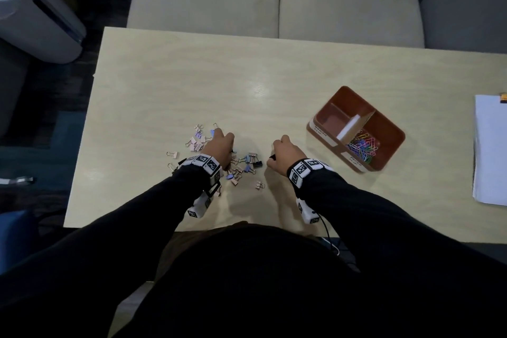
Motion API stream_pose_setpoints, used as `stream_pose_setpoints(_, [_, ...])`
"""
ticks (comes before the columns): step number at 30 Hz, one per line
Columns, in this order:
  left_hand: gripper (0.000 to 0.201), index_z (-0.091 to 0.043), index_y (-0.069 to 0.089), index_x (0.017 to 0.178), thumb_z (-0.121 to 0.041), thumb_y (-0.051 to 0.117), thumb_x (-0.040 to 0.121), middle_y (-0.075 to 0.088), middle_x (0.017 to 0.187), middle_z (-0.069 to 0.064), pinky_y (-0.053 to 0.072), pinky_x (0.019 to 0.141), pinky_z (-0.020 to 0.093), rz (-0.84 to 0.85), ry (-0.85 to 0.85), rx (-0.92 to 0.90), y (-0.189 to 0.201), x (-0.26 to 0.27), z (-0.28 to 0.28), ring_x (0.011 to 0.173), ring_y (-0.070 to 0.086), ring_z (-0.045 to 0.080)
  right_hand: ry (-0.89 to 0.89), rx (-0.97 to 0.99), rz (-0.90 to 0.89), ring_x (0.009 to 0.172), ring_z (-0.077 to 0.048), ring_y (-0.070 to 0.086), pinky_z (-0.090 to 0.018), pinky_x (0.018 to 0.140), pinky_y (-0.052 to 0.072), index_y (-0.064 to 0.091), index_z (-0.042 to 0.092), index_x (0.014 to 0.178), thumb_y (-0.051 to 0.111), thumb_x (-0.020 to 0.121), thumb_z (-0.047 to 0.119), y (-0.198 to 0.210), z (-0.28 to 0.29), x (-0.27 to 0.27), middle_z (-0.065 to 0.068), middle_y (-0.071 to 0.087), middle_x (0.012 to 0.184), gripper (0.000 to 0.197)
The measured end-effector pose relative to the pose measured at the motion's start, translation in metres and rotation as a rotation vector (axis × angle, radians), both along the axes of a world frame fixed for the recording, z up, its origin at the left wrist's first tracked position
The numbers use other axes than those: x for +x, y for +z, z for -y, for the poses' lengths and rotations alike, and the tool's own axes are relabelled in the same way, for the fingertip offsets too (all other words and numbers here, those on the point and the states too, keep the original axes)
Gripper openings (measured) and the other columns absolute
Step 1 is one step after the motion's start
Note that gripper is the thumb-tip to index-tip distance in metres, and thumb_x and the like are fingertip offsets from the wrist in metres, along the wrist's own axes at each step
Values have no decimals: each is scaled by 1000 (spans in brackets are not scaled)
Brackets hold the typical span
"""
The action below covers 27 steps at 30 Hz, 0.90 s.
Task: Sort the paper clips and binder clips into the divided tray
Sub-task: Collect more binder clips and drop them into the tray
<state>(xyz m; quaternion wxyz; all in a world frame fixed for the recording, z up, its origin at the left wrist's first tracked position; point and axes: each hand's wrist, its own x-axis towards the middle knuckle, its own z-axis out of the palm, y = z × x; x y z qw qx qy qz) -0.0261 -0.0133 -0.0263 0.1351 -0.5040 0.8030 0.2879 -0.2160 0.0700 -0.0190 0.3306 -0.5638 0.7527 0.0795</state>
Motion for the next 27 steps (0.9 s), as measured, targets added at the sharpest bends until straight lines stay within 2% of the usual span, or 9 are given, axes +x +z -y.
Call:
stream_pose_setpoints(4, [12,-5,47,96,-8,57,89,45,106,13,51,68,41,-73,25,-20,0,7,0,75,57,33,-49,-70,63,88,-33,58,-33,69,43,50,8,106,57,82,25,3,-1,-1,-10,53,100,30])
stream_pose_setpoints(8, [19,-12,39,83,-15,55,92,52,89,11,39,64,34,-164,87,-43,8,11,-2,76,51,29,-162,-89,192,70,-34,64,-41,63,54,41,13,94,53,80,17,5,-2,3,-10,62,82,19])
stream_pose_setpoints(12, [16,-14,40,85,-13,54,93,66,80,12,43,62,31,-237,203,51,11,11,-8,73,61,30,-76,-75,238,75,-36,58,-44,70,49,38,15,105,40,96,19,6,-3,17,-13,59,90,10])
stream_pose_setpoints(14, [14,-15,41,87,-11,53,93,67,78,10,48,54,27,-309,274,124,13,10,-12,69,67,28,-21,-57,223,79,-37,57,-45,72,49,38,15,108,39,98,22,6,-1,26,-15,55,101,12])
stream_pose_setpoints(18, [25,-25,55,110,-6,49,95,60,76,1,53,46,25,-435,309,243,17,9,-15,61,68,19,164,-9,172,72,-38,58,-40,63,46,29,18,134,54,92,20,4,-2,36,-17,44,111,48])
stream_pose_setpoints(21, [25,-21,61,100,-4,44,94,66,76,9,59,55,45,-492,430,353,15,10,-15,62,68,29,233,29,148,63,-33,49,-38,58,39,31,18,131,53,87,6,5,0,41,-17,40,109,50])
stream_pose_setpoints(23, [24,-17,59,89,-2,41,88,66,73,11,56,62,54,-458,519,409,14,8,-15,60,63,28,236,46,125,64,-34,50,-38,58,37,33,15,125,55,83,0,5,2,41,-17,41,108,49])
stream_pose_setpoints(25, [16,-15,54,86,-7,40,86,69,77,11,53,60,47,-380,484,387,16,3,-15,64,64,30,243,42,123,73,-39,57,-38,60,36,33,12,125,56,84,0,4,4,40,-17,43,109,49])
stream_pose_setpoints(27, [3,-14,49,87,-15,47,87,68,83,10,48,64,36,-281,338,281,16,-1,-17,74,65,30,252,45,122,84,-42,60,-37,63,36,32,10,128,53,86,1,3,5,38,-20,47,111,47])
